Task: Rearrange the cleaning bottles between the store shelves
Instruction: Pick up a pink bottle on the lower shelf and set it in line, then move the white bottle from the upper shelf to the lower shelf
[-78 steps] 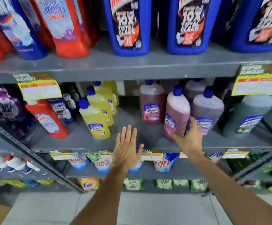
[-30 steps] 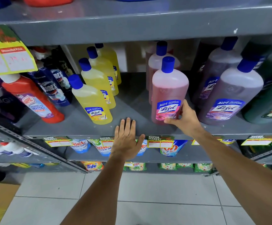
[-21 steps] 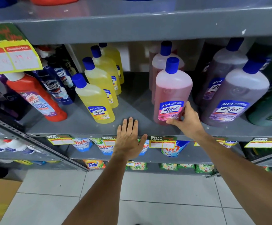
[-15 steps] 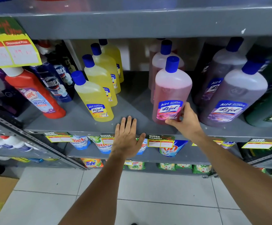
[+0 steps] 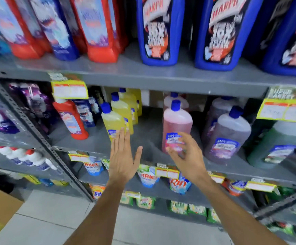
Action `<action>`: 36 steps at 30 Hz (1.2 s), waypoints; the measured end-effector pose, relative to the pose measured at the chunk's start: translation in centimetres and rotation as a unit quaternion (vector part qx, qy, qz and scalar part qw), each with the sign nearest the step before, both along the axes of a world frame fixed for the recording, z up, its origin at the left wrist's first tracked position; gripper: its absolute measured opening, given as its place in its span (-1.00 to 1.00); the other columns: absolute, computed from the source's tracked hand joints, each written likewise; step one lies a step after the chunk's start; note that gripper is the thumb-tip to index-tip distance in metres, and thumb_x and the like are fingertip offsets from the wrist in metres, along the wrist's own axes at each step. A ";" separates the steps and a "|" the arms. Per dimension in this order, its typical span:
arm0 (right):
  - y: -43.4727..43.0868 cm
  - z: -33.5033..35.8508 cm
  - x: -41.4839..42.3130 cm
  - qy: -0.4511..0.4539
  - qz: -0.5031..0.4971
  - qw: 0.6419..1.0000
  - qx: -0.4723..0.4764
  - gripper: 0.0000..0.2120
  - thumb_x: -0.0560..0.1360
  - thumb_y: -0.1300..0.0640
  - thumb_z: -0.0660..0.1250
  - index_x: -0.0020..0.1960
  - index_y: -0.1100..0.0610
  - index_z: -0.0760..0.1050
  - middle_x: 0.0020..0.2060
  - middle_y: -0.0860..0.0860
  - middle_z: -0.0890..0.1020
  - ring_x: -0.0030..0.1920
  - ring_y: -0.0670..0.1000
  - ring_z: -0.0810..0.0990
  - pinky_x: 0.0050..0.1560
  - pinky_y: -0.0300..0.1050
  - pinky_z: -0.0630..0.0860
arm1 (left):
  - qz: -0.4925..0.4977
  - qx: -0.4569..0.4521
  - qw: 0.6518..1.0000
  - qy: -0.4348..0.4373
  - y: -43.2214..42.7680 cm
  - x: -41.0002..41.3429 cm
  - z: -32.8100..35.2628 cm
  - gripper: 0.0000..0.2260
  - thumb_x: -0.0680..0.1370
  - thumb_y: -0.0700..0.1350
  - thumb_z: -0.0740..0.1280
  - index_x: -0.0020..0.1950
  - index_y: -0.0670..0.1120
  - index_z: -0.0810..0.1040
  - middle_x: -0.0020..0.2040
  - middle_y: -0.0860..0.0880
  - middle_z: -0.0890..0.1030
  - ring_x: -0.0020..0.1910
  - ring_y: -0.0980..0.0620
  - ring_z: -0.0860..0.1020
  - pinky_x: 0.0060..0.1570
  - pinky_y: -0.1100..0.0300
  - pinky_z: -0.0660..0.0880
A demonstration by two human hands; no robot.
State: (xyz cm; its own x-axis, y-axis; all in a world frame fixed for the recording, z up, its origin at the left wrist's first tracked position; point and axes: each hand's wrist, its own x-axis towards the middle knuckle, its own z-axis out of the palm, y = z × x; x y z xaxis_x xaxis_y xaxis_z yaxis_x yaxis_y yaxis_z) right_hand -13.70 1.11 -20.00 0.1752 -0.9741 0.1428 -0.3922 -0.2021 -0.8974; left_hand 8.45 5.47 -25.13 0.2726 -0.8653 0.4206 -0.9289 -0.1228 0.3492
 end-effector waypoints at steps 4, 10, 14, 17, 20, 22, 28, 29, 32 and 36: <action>1.3 6.7 4.2 -0.039 0.093 0.993 -0.061 -0.45 0.46 -0.02 0.53 0.37 -0.21 0.39 0.29 -0.15 0.52 0.29 -0.10 0.57 0.28 -0.08 0.54 | 0.072 -0.122 0.990 -0.006 3.4 2.6 8.0 -0.37 0.61 0.12 0.18 0.58 -0.14 0.07 0.61 -0.09 0.04 0.59 -0.05 -0.05 0.53 -0.06 0.02; 2.1 15.8 12.0 -0.055 0.187 0.968 -0.159 -0.44 0.43 -0.03 0.54 0.35 -0.24 0.40 0.25 -0.17 0.57 0.22 -0.19 0.60 0.23 -0.08 0.57 | 0.152 -0.165 0.973 -0.051 6.2 13.2 17.6 -0.37 0.61 0.14 0.14 0.56 -0.19 0.12 0.60 -0.16 0.09 0.59 -0.10 -0.02 0.53 -0.09 0.03; 2.2 20.0 17.9 -0.069 0.207 0.960 -0.175 -0.47 0.44 0.07 0.55 0.32 -0.19 0.43 0.24 -0.10 0.59 0.24 -0.15 0.58 0.22 -0.09 0.55 | 0.139 -0.122 0.981 -0.059 6.1 20.6 20.3 -0.32 0.61 0.26 -0.01 0.59 -0.15 0.02 0.61 -0.12 0.00 0.59 -0.04 -0.11 0.54 -0.07 -0.07; 1.7 22.1 22.5 -0.075 0.191 0.958 -0.201 -0.42 0.45 0.10 0.55 0.42 -0.05 0.43 0.27 -0.13 0.54 0.27 -0.13 0.54 0.28 -0.09 0.51 | 0.103 -0.077 0.989 -0.079 4.8 25.2 21.7 -0.26 0.57 0.33 -0.11 0.60 -0.11 -0.07 0.62 -0.09 -0.09 0.58 -0.03 -0.18 0.54 -0.03 -0.15; 0.4 23.3 27.2 -0.057 0.164 0.956 -0.235 -0.32 0.48 0.09 0.52 0.51 0.00 0.32 0.33 -0.17 0.46 0.33 -0.12 0.46 0.37 -0.07 0.44 | 0.074 -0.044 0.991 -0.101 3.4 28.6 22.4 -0.24 0.55 0.36 -0.18 0.60 -0.09 -0.13 0.61 -0.07 -0.15 0.57 -0.01 -0.24 0.52 0.03 -0.24; -0.6 23.6 29.9 -0.051 0.139 0.959 -0.242 -0.22 0.48 0.09 0.52 0.58 0.02 0.20 0.44 -0.08 0.43 0.42 -0.03 0.43 0.42 -0.01 0.41 | 0.055 -0.028 0.991 -0.120 2.6 29.8 22.7 -0.28 0.57 0.32 -0.16 0.60 -0.09 -0.16 0.61 -0.06 -0.16 0.56 0.00 -0.27 0.49 0.07 -0.31; -3.4 23.9 35.0 -0.055 0.064 0.969 -0.232 -0.07 0.50 0.20 0.49 0.65 0.11 -0.04 0.57 0.08 0.30 0.54 0.11 0.32 0.51 0.16 0.33 | 0.017 -0.032 0.990 -0.134 0.7 30.9 21.8 -0.32 0.60 0.26 -0.16 0.60 -0.14 -0.02 0.62 -0.07 -0.02 0.58 0.01 -0.18 0.50 0.08 -0.29; -4.0 24.1 35.5 -0.059 0.046 0.972 -0.224 -0.05 0.49 0.22 0.50 0.65 0.11 -0.06 0.57 0.10 0.30 0.54 0.14 0.34 0.50 0.18 0.34 | 0.018 -0.039 0.990 -0.136 0.6 31.1 21.5 -0.31 0.59 0.28 -0.19 0.59 -0.14 0.01 0.62 -0.07 0.02 0.58 0.00 -0.15 0.50 0.08 -0.29; -5.4 24.9 36.4 -0.055 -0.001 0.976 -0.212 -0.01 0.45 0.23 0.51 0.65 0.12 -0.06 0.52 0.15 0.40 0.46 0.21 0.44 0.44 0.21 0.39 | 0.013 -0.050 0.989 -0.135 0.3 31.4 21.4 -0.32 0.59 0.26 -0.20 0.58 -0.13 0.08 0.60 -0.08 0.13 0.59 -0.03 -0.07 0.50 0.07 -0.28; -6.5 25.2 36.8 -0.058 -0.007 0.983 -0.175 -0.11 0.46 0.25 0.50 0.62 0.05 0.05 0.34 0.14 0.58 0.30 0.20 0.59 0.30 0.18 0.52 | 0.006 -0.055 0.991 -0.123 0.0 31.8 21.7 -0.38 0.61 0.22 -0.12 0.56 -0.12 0.14 0.57 -0.08 0.21 0.58 -0.05 0.00 0.50 0.05 -0.23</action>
